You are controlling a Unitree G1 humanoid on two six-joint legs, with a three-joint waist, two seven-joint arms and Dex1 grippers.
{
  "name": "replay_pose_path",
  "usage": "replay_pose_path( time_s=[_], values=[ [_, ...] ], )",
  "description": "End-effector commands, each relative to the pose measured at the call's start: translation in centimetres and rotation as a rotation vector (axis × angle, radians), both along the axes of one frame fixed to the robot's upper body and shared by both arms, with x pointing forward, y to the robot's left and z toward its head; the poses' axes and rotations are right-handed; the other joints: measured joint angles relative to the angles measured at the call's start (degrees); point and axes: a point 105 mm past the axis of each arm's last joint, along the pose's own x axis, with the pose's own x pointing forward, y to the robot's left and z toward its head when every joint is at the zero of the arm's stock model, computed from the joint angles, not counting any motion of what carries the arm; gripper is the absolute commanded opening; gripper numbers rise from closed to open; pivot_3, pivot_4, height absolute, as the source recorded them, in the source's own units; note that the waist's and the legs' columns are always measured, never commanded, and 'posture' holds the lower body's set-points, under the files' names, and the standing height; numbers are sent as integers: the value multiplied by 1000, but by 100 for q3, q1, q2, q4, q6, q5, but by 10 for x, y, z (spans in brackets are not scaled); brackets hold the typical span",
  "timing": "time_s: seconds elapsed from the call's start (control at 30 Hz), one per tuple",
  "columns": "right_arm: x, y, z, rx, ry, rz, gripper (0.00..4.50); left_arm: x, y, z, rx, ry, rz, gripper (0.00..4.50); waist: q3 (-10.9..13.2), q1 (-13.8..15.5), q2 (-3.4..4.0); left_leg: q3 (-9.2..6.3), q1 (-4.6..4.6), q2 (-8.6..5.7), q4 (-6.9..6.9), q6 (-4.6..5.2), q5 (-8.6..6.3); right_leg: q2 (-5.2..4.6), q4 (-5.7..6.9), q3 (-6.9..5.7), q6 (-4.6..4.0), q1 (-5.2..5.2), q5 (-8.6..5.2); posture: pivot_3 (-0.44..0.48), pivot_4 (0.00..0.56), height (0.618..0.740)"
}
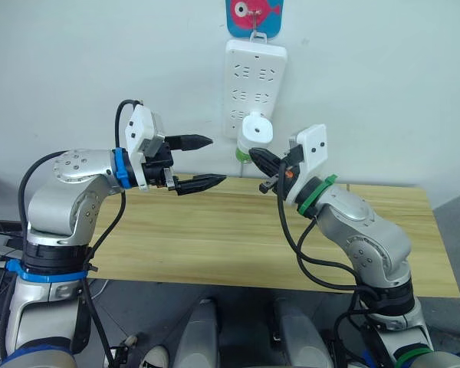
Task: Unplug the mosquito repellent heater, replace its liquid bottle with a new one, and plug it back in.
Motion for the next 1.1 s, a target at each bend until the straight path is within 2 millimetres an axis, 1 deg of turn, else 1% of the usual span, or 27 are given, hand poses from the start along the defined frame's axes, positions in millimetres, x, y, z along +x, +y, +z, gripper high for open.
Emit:
replay_pose_path(
  time_s=[0.03, 0.17, 0.3, 0.57, 0.67, 1.1],
  values=[
    [-1, -2, 12, 30, -54, -20, 60, -3, -3, 13, -22, -44, -20, 4500, 0, -4, 0, 0, 1, 0, 0, 0, 0, 0, 1, 0, 0, 0, 0, 110, 243, 740],
    [4, -6, 12, 15, -65, -68, 60, -1, -3, 13, -22, -45, -19, 4500, 0, -5, 0, 0, 2, 1, 1, 0, 0, 0, 5, 0, 0, 0, 0, 107, 245, 740],
    [5, -8, 10, -19, -78, -83, 60, -1, -3, 13, -21, -44, -22, 4500, 0, -4, 0, 0, 5, 0, 2, 0, 0, 0, 12, 1, 0, 0, 0, 104, 245, 740],
    [-9, 0, 6, -17, -53, 9, 60, 0, -2, 12, -18, -41, -22, 4500, 0, -3, 0, -1, 7, 0, 2, -3, 2, 0, 17, -1, 0, 0, 0, 102, 246, 740],
    [-11, 1, 4, -10, -41, 19, 60, 0, -2, 12, -17, -40, -23, 4500, 0, -10, 0, -1, 7, 1, -1, -2, 1, 0, 16, -2, 0, 0, 0, 103, 247, 740],
    [-2, -2, 11, 2, -66, -39, 60, 2, -2, 13, -17, -46, -25, 4500, 0, -10, 0, -1, 7, 1, -2, -2, 2, 1, 16, -2, 0, -2, 0, 104, 239, 740]
  ],
)
